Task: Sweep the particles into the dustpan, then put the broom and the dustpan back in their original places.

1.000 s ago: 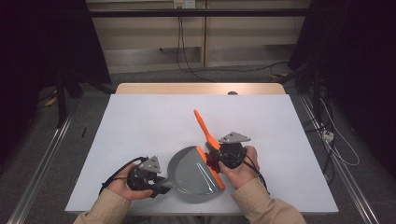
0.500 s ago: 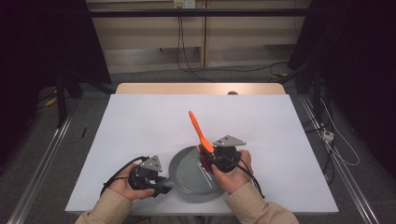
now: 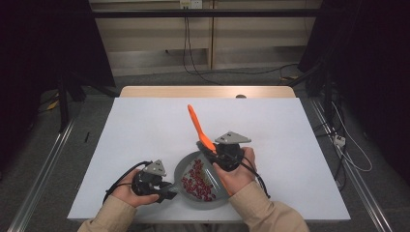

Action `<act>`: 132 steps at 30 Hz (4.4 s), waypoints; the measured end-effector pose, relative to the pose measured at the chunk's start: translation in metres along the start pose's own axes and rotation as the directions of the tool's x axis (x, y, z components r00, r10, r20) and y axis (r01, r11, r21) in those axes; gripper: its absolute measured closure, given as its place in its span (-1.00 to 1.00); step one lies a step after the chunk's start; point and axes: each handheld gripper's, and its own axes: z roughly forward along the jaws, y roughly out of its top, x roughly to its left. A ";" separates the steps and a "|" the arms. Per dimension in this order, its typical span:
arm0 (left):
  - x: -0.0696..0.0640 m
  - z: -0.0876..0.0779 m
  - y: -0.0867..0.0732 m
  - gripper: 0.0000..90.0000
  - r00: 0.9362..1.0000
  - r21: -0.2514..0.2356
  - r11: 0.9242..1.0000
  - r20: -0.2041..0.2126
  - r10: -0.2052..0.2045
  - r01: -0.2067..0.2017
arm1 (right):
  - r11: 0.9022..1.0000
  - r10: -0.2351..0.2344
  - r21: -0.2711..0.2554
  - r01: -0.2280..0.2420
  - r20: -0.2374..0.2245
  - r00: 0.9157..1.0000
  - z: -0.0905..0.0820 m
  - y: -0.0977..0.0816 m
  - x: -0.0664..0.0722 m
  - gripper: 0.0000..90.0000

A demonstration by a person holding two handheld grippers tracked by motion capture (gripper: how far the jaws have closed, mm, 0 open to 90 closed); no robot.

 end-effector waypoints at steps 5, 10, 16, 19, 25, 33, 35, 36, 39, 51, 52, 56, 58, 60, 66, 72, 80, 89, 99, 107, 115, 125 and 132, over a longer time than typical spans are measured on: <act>0.001 -0.001 0.000 0.39 1.000 -0.008 1.000 0.004 -0.011 0.011 | 1.000 -0.024 -0.001 0.024 0.071 0.997 0.002 0.000 -0.025 0.59; 0.001 -0.002 0.001 0.39 1.000 -0.004 1.000 0.002 -0.012 0.012 | 0.998 -0.060 0.039 0.055 0.135 0.989 0.016 -0.010 -0.036 0.59; 0.001 0.001 0.001 0.39 1.000 0.007 1.000 0.007 -0.007 0.007 | 0.998 -0.054 0.046 0.051 0.062 0.997 0.023 -0.018 -0.012 0.59; 0.000 0.001 0.000 0.38 1.000 -0.001 1.000 0.002 -0.002 0.002 | 0.998 -0.048 0.033 0.047 0.019 0.999 0.022 -0.015 -0.001 0.59; 0.000 0.005 -0.001 0.24 1.000 -0.021 1.000 -0.011 0.017 -0.018 | 1.000 -0.020 -0.019 0.019 -0.026 0.999 0.012 -0.004 0.000 0.59; 0.000 0.004 -0.007 0.40 0.998 -0.091 0.994 -0.024 0.051 -0.053 | 0.999 0.003 -0.036 -0.003 0.012 1.000 0.001 -0.004 -0.025 0.58; 0.000 0.004 -0.010 0.40 0.997 -0.109 0.992 -0.045 0.060 -0.065 | 0.999 0.008 -0.043 -0.007 0.017 1.000 -0.001 -0.006 -0.031 0.58; -0.001 0.005 -0.011 0.40 0.997 -0.134 0.988 -0.035 0.067 -0.071 | 0.999 0.007 -0.038 -0.006 0.020 1.000 -0.002 -0.007 -0.033 0.58; -0.001 0.005 -0.015 0.40 0.996 -0.162 0.984 -0.058 0.066 -0.075 | 0.999 0.025 -0.041 -0.024 0.030 0.999 -0.005 -0.010 -0.042 0.59; 0.007 -0.004 -0.022 0.40 0.993 -0.269 0.962 -0.118 0.026 -0.057 | 0.998 0.047 -0.051 -0.043 0.070 0.996 -0.013 -0.012 -0.063 0.59; 0.008 -0.005 -0.022 0.40 0.993 -0.283 0.958 -0.121 0.013 -0.048 | 0.998 0.047 -0.051 -0.043 0.075 0.996 -0.014 -0.012 -0.065 0.59; 0.015 -0.013 -0.024 0.40 0.987 -0.335 0.942 -0.155 -0.048 -0.006 | 0.998 0.043 -0.049 -0.038 0.087 0.995 -0.017 -0.012 -0.072 0.58; 0.020 -0.017 -0.025 0.40 0.982 -0.348 0.937 -0.173 -0.071 0.007 | 0.998 0.046 -0.045 -0.042 0.094 0.994 -0.019 -0.014 -0.076 0.58; 0.024 -0.020 -0.026 0.40 0.976 -0.357 0.934 -0.197 -0.096 0.020 | 0.998 0.056 -0.048 -0.052 0.098 0.994 -0.022 -0.015 -0.082 0.58; 0.035 -0.026 -0.031 0.39 0.955 -0.378 0.923 -0.239 -0.176 0.075 | 0.996 0.076 -0.045 -0.071 0.108 0.991 -0.028 -0.020 -0.094 0.58; 0.045 -0.030 -0.036 0.39 0.928 -0.399 0.909 -0.281 -0.244 0.119 | 0.995 0.090 -0.047 -0.085 0.117 0.989 -0.031 -0.023 -0.102 0.58; 0.056 -0.032 -0.041 0.39 0.888 -0.417 0.892 -0.327 -0.323 0.171 | 0.994 0.104 -0.043 -0.099 0.144 0.984 -0.036 -0.028 -0.118 0.58; 0.069 -0.031 -0.045 0.39 0.840 -0.420 0.879 -0.374 -0.392 0.223 | 0.992 0.123 -0.045 -0.117 0.187 0.975 -0.042 -0.033 -0.134 0.58; 0.081 -0.033 -0.050 0.39 0.777 -0.434 0.853 -0.414 -0.475 0.290 | 0.990 0.143 -0.053 -0.134 0.239 0.961 -0.048 -0.035 -0.152 0.58; 0.088 -0.033 -0.052 0.39 0.725 -0.442 0.830 -0.439 -0.531 0.341 | 0.991 0.131 -0.045 -0.123 0.311 0.941 -0.057 -0.040 -0.168 0.58; 0.085 -0.028 -0.049 0.38 0.717 -0.430 0.834 -0.452 -0.530 0.346 | 0.997 0.064 0.015 -0.075 0.365 0.929 -0.047 -0.051 -0.163 0.58; 0.063 -0.017 -0.039 -0.02 0.787 -0.463 0.816 -0.331 -0.521 0.345 | 0.992 0.127 -0.009 -0.128 0.236 0.964 -0.037 -0.050 -0.141 0.42; 0.049 -0.018 -0.038 -0.49 0.831 -0.508 0.807 -0.274 -0.484 0.302 | 0.979 0.189 -0.087 -0.184 0.043 0.981 -0.039 -0.052 -0.130 0.08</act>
